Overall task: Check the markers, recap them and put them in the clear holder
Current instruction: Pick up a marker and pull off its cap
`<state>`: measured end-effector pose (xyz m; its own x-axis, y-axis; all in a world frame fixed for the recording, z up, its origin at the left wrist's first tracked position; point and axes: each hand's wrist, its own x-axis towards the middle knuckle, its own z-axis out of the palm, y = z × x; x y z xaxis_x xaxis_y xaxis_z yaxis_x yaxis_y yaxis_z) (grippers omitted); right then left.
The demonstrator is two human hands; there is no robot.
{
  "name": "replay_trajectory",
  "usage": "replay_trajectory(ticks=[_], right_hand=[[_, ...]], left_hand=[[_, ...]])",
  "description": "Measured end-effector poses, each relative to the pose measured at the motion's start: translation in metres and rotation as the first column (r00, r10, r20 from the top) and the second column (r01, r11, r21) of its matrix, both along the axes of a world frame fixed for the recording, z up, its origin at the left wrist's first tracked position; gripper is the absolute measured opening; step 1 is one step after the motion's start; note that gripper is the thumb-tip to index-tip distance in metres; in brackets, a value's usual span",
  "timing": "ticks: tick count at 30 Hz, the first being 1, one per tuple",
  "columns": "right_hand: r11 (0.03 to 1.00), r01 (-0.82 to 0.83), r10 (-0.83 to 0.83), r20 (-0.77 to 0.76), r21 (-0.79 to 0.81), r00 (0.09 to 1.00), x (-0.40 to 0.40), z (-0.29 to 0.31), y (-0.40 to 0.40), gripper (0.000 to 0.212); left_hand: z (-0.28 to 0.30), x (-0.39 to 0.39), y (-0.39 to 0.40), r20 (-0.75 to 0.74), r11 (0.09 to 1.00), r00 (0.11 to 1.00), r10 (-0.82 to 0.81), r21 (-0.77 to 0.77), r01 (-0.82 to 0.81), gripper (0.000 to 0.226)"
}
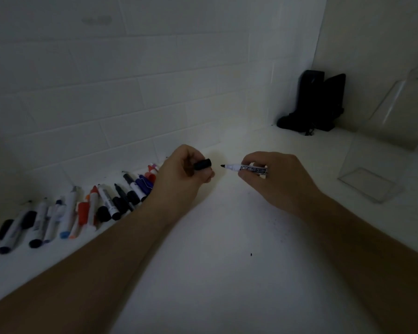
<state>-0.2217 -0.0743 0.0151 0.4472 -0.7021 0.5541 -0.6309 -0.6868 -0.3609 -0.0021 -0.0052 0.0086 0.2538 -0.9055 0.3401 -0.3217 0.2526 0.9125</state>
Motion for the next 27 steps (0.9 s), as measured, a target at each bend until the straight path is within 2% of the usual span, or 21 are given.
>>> replay_trajectory(ticks=[4, 8, 16, 21, 23, 25, 27], right_hand=[[0.999, 0.005, -0.007, 0.053, 0.037, 0.999, 0.002, -0.002, 0.003, 0.024], [1.0, -0.028, 0.027, 0.046, 0.001, 0.999, 0.002, 0.001, 0.002, 0.023], [0.995, -0.082, 0.079, -0.07, -0.05, 0.994, 0.002, -0.002, 0.0, 0.049], [0.991, -0.051, 0.028, -0.185, -0.123, 0.982, 0.002, -0.002, -0.001, 0.036], [0.986, -0.062, 0.026, -0.223, -0.156, 0.974, 0.004, -0.001, 0.002, 0.037], [0.985, -0.047, 0.007, -0.23, -0.168, 0.973, 0.005, 0.0, 0.002, 0.039], [0.986, -0.024, -0.015, -0.226, -0.168, 0.974, 0.004, 0.001, 0.002, 0.041]], left_hand=[[-0.001, -0.005, 0.0, -0.067, 0.999, 0.998, 0.009, 0.033, -0.006, 0.015], [-0.001, -0.007, -0.001, 0.006, 0.999, 1.0, 0.018, 0.043, -0.018, 0.016], [-0.003, -0.002, -0.002, 0.293, 0.994, 0.955, 0.054, 0.072, -0.078, 0.014], [0.0, -0.005, 0.003, 0.441, 0.994, 0.897, 0.026, 0.082, -0.069, 0.015], [0.002, -0.008, 0.005, 0.489, 0.994, 0.873, -0.001, 0.099, -0.054, 0.017], [0.004, -0.01, 0.007, 0.455, 0.992, 0.889, -0.046, 0.124, -0.013, 0.016], [0.005, -0.011, 0.008, 0.253, 0.98, 0.96, -0.118, 0.187, 0.071, 0.021]])
